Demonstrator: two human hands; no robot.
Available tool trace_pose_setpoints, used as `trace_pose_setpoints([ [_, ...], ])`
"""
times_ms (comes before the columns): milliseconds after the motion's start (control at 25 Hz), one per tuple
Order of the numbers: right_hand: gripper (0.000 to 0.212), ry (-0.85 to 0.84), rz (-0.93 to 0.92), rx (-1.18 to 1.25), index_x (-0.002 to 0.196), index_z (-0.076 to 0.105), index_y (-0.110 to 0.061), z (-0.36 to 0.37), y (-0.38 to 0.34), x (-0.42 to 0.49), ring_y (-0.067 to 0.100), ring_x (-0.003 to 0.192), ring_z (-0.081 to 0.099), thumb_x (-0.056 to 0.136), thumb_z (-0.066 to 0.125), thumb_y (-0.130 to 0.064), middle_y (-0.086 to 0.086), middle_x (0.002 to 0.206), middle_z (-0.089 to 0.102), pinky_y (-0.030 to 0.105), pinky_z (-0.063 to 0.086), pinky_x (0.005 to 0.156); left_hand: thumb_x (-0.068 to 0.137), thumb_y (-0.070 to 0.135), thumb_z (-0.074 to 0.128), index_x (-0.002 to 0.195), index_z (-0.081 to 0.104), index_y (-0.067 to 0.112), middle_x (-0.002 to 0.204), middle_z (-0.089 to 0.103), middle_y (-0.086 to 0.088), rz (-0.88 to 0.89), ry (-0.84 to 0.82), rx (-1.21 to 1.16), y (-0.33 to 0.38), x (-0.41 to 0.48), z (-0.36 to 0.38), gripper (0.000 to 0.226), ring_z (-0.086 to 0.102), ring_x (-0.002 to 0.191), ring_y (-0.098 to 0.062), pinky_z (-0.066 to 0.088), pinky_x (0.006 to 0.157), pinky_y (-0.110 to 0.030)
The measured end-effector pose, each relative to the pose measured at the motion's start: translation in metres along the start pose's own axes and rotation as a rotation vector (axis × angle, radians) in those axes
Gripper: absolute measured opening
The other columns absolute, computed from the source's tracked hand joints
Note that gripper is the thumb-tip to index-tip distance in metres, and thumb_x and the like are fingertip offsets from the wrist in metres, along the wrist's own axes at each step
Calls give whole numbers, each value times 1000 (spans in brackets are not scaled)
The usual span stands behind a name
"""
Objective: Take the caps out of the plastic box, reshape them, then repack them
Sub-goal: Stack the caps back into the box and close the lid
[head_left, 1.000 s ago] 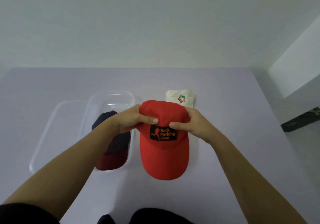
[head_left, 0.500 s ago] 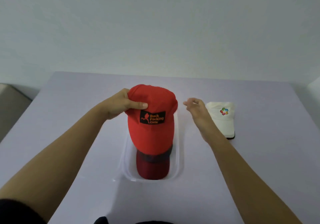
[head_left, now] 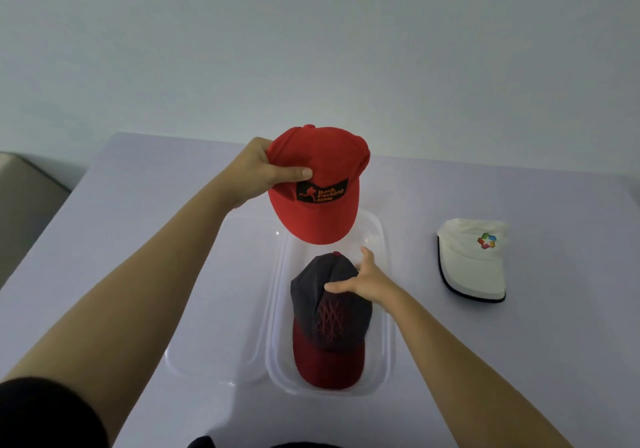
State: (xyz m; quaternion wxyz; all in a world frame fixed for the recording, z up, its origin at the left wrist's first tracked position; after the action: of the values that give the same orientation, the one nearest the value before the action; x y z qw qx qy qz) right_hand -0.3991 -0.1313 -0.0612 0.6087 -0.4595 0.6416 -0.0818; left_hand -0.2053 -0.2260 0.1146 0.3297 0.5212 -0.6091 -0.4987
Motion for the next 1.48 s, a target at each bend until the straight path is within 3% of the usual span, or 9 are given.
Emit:
trace_pose_setpoints([
  [200,89,-101,-94,-114,134,37,-26,-5,-16,-5,15,115,50,60,86,-24,-5,131,50,34,45,98,75,6,75,94,73,9,83,76,6,-32,-6,-71,-21,16,9,19,71,87,-16,57,83,-27],
  [320,77,-137,-273,-242,125,41,-32,4,-26,-35,6,106,50,62,85,-29,-12,119,53,23,42,87,76,6,74,96,72,7,89,75,0,-98,-74,-84,-40,20,26,21,71,88,-18,57,82,-26],
  [560,69,-65,-408,-199,118,42,-35,2,-16,-62,9,101,61,63,83,-33,-8,111,63,32,53,88,79,10,72,92,72,6,90,74,-7,-365,-382,-7,-111,-5,83,13,70,84,-19,54,80,-29],
  [680,71,-68,-401,-207,121,37,-36,4,-12,-62,10,105,58,66,82,-34,-8,116,59,30,52,89,84,11,67,98,70,4,96,74,-10,-451,-411,-78,-132,-15,91,17,70,88,-22,54,80,-28],
  [920,94,412,-387,-341,119,37,-29,-16,7,-50,15,129,26,44,67,-77,-6,137,24,37,31,110,87,11,60,106,68,4,107,71,-12,-590,-388,-198,-146,-24,100,22,68,99,-28,53,91,-35],
  [1040,99,366,-337,-405,117,31,-28,-18,13,-37,21,140,15,41,61,-85,0,143,26,49,9,118,87,14,60,112,65,3,113,70,-14,-654,-399,-201,-151,-24,103,27,66,105,-31,52,94,-41],
  [1200,111,432,-275,-580,127,28,-20,-21,7,-27,22,138,19,44,51,-91,0,135,34,60,-10,111,89,12,58,122,57,8,120,65,-12,-702,-341,-260,-150,-24,106,33,64,106,-26,52,92,-37],
  [1320,114,477,-229,-787,140,22,-18,-19,6,-21,25,140,16,55,33,-93,5,145,31,68,-10,106,91,23,57,133,35,14,122,55,-6,-659,-228,-53,-150,-25,101,49,58,103,-19,51,87,-31],
  [1480,111,491,-225,-910,143,21,-17,-15,6,-18,27,141,16,61,16,-91,5,144,35,72,-7,104,98,39,37,146,18,19,146,37,-11,-542,-153,231,-146,-31,95,55,43,125,-26,37,105,-36],
])
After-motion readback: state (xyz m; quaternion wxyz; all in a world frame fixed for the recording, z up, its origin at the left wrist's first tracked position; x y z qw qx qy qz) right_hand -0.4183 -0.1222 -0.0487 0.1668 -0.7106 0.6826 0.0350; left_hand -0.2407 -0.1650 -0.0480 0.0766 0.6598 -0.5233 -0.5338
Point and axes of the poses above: each hand's wrist, its own x-axis towards the middle knuckle, its own z-axis out of the palm, y = z × x, the point moved 6 cm from there along x, towards the middle knuckle
